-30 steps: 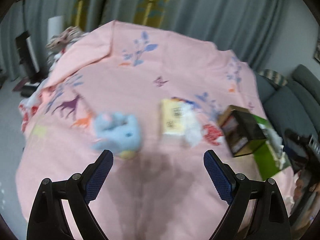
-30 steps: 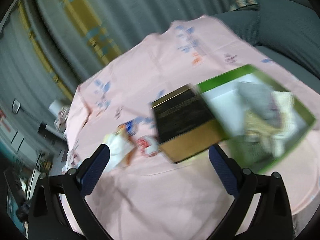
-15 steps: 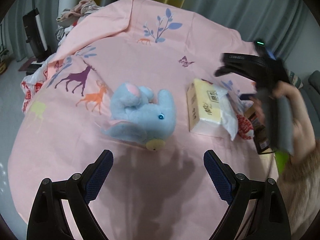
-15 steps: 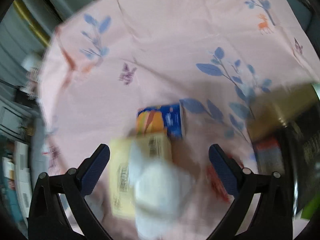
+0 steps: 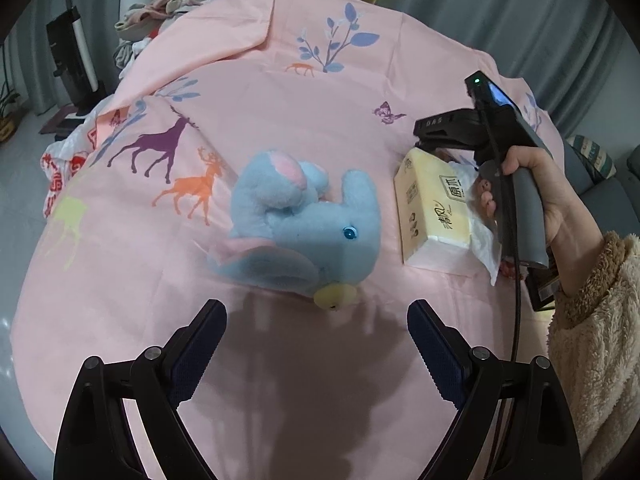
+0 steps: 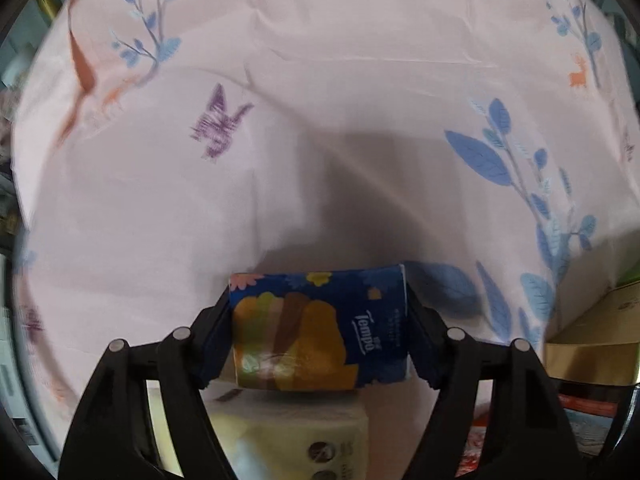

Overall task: Organize soft objects
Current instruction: 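Grasp the blue Tempo tissue packet with the right gripper, then carry the Tempo packet over the green box with the right gripper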

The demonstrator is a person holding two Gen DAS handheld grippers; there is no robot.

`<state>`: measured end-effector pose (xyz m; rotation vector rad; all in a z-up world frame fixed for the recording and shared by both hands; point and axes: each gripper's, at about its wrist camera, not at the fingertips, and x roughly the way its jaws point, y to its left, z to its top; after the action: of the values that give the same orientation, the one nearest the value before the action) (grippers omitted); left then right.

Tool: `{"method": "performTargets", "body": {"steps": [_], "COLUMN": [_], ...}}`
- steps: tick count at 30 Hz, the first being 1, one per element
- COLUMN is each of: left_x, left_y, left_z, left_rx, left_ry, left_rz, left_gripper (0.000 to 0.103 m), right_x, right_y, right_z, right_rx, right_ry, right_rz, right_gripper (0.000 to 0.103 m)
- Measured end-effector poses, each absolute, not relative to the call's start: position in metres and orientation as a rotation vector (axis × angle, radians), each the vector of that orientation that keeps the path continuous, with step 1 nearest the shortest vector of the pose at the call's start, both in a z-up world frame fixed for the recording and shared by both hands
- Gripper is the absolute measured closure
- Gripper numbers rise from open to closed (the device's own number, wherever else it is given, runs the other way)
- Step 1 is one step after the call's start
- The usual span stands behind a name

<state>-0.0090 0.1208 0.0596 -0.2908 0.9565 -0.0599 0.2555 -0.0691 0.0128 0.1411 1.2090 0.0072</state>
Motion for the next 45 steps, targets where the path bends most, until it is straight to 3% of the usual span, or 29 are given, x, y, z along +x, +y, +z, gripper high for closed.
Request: {"method": "performTargets", "body": {"steps": [7,12,19,25,28,31,36,39,40,43,45], "left_x": [-0.022,-0.034,-0.052,-0.066,-0.072,-0.078,-0.084,-0.086,-0.087,-0.089,-0.088], "left_y": [0.118,0.110,0.100,0.090,0.080,0.073,0.057,0.044,0.036,0.018,0.010], "left_z": [0.073,0.077,0.068,0.061,0.060,0.060,0.060,0.060,0.060,0.057,0.052], "left_rx": [-0.328,-0.339,-0.332,-0.354,-0.335,-0.345,-0.353,-0.361,-0.352,-0.327,-0.337], "left_ry": [0.933,0.930,0.953,0.974,0.978,0.981,0.995,0.996,0.993,1.012,1.040], "left_rz": [-0.048,-0.047,-0.058,-0.101,-0.116,-0.143,-0.202,-0.269,-0.297,-0.335,-0.368], "left_gripper": [0.011,0.011,0.011,0.011,0.011,0.011,0.011,0.011,0.013,0.027,0.034], "right_x": [0.205,0.115,0.008,-0.028,-0.032,-0.036,-0.053,-0.059,-0.061,-0.063,-0.064], "right_y": [-0.087,-0.095,-0.110,-0.119,-0.121,-0.131,-0.152,-0.162,-0.166,-0.171,-0.174], "right_z": [0.097,0.132,0.070,0.019,0.012,0.018,0.035,0.043,0.044,0.039,0.034], "right_rx": [0.206,0.216,0.205,0.218,0.223,0.287,0.367,0.412,0.428,0.450,0.465], "right_ry": [1.062,0.997,1.083,1.209,1.229,1.201,1.128,1.081,1.078,1.077,1.081], "right_rz": [0.139,0.349,0.348,0.267,0.259,0.246,0.249,0.259,0.264,0.272,0.277], "right_gripper": [0.030,0.030,0.030,0.028,0.027,0.015,0.014,0.021,0.030,0.049,0.051]}}
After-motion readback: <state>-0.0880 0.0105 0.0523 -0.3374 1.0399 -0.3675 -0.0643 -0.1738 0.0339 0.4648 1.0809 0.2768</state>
